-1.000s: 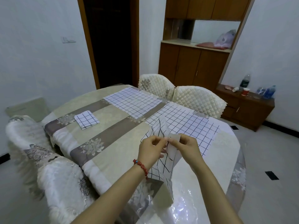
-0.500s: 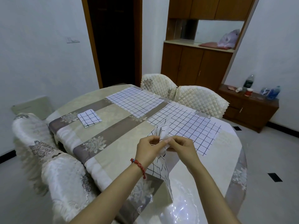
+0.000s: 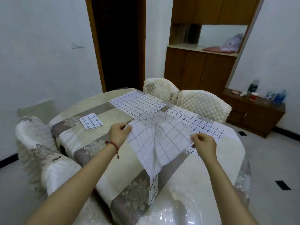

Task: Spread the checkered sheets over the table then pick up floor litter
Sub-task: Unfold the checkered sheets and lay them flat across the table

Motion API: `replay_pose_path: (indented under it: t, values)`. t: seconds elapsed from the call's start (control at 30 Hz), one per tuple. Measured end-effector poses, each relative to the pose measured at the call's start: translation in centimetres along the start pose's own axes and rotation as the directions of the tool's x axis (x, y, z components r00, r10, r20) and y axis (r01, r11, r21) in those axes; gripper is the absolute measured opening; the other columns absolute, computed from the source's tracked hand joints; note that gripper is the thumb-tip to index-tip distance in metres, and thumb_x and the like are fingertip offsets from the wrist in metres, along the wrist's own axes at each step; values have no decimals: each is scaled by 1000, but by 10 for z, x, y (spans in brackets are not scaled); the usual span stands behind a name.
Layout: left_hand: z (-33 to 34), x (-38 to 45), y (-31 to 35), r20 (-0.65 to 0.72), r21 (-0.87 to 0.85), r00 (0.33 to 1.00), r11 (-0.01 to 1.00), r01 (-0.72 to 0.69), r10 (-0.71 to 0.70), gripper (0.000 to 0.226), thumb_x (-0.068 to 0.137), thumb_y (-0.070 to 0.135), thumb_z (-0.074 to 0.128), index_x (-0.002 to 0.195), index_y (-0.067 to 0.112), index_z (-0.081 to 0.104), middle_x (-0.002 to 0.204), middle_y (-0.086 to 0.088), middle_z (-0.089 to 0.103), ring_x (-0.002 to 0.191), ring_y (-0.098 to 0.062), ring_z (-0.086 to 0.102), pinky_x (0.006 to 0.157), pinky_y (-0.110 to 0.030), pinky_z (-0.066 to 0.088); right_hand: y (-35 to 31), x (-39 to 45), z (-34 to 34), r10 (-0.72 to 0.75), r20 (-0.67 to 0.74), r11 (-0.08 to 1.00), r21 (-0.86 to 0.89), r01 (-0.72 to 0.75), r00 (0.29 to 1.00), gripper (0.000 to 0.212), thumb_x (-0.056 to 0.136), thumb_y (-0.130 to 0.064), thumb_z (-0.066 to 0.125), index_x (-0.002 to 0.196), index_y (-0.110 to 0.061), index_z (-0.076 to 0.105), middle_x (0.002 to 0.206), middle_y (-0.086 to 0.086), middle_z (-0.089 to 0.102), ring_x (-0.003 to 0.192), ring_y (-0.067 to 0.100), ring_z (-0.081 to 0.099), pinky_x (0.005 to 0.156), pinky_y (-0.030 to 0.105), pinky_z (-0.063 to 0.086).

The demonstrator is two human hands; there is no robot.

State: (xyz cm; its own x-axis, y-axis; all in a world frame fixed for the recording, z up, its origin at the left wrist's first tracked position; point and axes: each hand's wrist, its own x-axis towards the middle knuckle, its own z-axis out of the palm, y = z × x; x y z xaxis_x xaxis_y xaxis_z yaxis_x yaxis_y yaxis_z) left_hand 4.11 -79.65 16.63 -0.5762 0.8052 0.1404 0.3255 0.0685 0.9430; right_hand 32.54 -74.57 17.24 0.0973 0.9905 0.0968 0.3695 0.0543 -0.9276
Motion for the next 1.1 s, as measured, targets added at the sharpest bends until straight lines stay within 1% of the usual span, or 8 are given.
replay_pose_path:
  t: [0.2,0.33,0.47,0.5,0.53,0.57,0.93,1.1]
  values:
    - [-12,71,5,7,79,999,996,-38,37,45,81,17,59,46,22,31,50,3,30,51,-14,30,47,-23,24,-6,38,-4,1,-107,992,-125,-14,994,25,85,-18,55,69,-1,63,72,21,65,71,31,61,59,29,38]
    - [-16,123,7,64,63,997,997,-41,37,40,81,16,61,43,17,46,47,-3,43,58,-25,42,50,-25,35,-16,59,3,3,-211,981,-191,-44,977,17,84,-17,55,71,-13,65,76,8,66,77,33,64,64,29,40]
    - [-19,174,2,115,-12,992,998,-58,59,27,77,16,65,65,-8,61,77,-34,62,109,-40,47,74,-45,51,-24,70,18,-17,-339,978,-200,-55,941,14,85,-18,55,77,-16,67,79,7,66,69,31,64,64,29,43]
    - [-20,186,1,135,-16,989,998,-64,65,26,75,17,67,59,-2,62,69,-28,62,107,-19,37,69,-42,50,-25,71,22,-18,-375,982,-181,-55,927,14,86,-18,55,77,-17,66,79,8,68,63,27,64,63,28,44]
    - [-20,195,1,154,-8,986,998,-69,69,25,75,18,67,55,5,61,61,-19,61,97,-43,58,67,-36,47,-26,70,25,-15,-414,986,-157,-55,910,14,86,-19,56,77,-17,66,80,9,69,58,22,64,62,28,45]
    - [-21,201,3,173,-8,981,996,-84,84,26,76,17,68,52,13,59,56,-10,56,64,-27,54,66,-31,43,-26,67,27,-14,-451,991,-127,-49,892,14,86,-19,56,76,-17,65,80,10,69,55,17,64,63,28,47]
    - [-51,208,-11,239,-146,933,960,-240,269,15,72,10,73,66,21,67,57,20,61,64,4,53,61,-4,42,-21,-38,22,-20,-556,994,79,77,831,28,83,-9,63,67,-32,64,77,-1,70,77,18,65,77,29,52]
    - [-76,167,-53,302,-98,922,970,-223,242,14,72,6,74,84,12,71,71,8,65,69,1,59,68,-11,47,19,-101,30,52,-520,986,161,38,853,28,80,4,61,73,-22,69,71,-24,70,73,-10,63,72,0,45]
